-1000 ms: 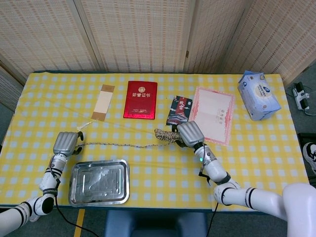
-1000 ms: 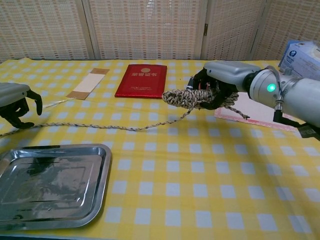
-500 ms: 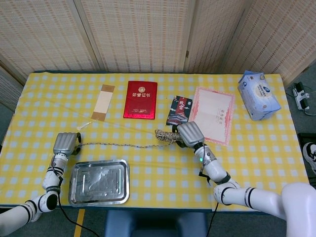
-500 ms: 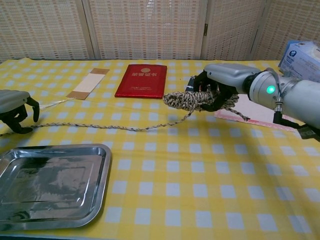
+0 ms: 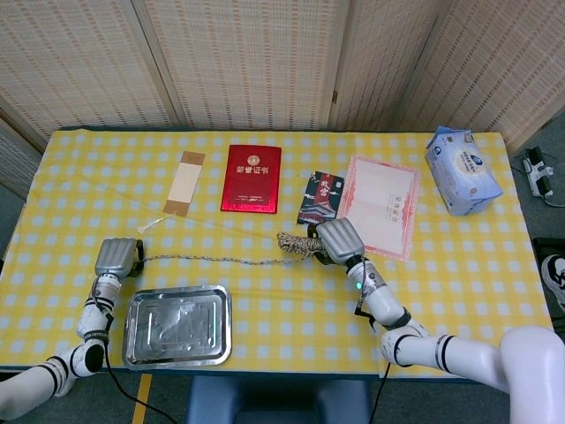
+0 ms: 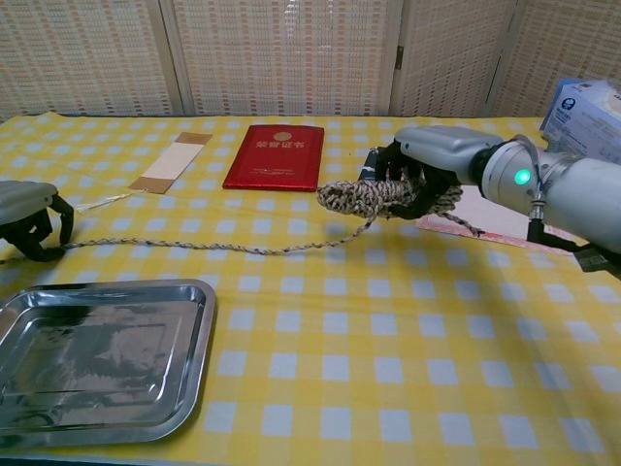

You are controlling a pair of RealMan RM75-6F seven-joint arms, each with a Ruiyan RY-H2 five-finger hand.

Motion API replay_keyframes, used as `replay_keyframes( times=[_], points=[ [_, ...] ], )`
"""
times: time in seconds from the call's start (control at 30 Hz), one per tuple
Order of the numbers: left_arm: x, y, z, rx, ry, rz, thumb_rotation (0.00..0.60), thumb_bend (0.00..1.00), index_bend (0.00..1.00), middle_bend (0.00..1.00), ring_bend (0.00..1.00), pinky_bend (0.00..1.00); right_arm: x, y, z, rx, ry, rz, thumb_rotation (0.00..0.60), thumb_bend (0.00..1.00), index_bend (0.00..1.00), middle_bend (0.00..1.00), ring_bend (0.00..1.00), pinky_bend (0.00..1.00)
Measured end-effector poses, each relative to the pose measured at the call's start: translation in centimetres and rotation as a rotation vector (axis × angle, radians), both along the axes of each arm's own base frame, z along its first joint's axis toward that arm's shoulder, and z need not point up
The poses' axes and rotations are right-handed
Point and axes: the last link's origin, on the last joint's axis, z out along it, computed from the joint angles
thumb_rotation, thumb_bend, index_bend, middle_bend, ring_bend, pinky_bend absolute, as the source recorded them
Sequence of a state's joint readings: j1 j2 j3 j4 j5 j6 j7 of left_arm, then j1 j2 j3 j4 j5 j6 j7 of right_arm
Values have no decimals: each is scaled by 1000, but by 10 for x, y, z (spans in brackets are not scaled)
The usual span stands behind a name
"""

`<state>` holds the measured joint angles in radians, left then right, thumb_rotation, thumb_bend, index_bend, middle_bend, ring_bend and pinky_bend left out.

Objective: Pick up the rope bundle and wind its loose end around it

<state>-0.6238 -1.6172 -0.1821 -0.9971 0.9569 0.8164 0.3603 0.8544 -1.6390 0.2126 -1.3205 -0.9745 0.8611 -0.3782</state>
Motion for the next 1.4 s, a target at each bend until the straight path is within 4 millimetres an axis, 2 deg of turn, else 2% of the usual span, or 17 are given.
replay_keyframes(
  times=[0.4, 0.77, 1.03, 1.23, 1.4],
  points=[
    [-1, 0, -3, -18, 2, 11, 600, 467, 605, 929, 875, 810, -2, 0, -2, 7, 3, -6, 600, 611, 705, 549, 641, 525],
    [10, -1, 8, 17, -30, -47, 600, 478, 641, 937, 879, 819, 3, 3, 8, 5, -118, -23, 600, 611, 706, 555, 645, 525],
    [42, 0, 42, 52, -167, -135, 600, 482, 641, 937, 879, 819, 19, 13, 18, 61, -307, 4, 600, 611, 715, 560, 648, 525],
    [79, 4, 79, 73, -243, -230, 600, 483, 640, 937, 879, 819, 44, 28, 21, 128, -435, 97, 600, 611, 733, 570, 656, 575],
    [119, 6, 103, 75, -304, -312, 600, 483, 640, 937, 879, 819, 66, 41, 12, 174, -493, 143, 600, 611, 737, 574, 659, 577]
  ],
)
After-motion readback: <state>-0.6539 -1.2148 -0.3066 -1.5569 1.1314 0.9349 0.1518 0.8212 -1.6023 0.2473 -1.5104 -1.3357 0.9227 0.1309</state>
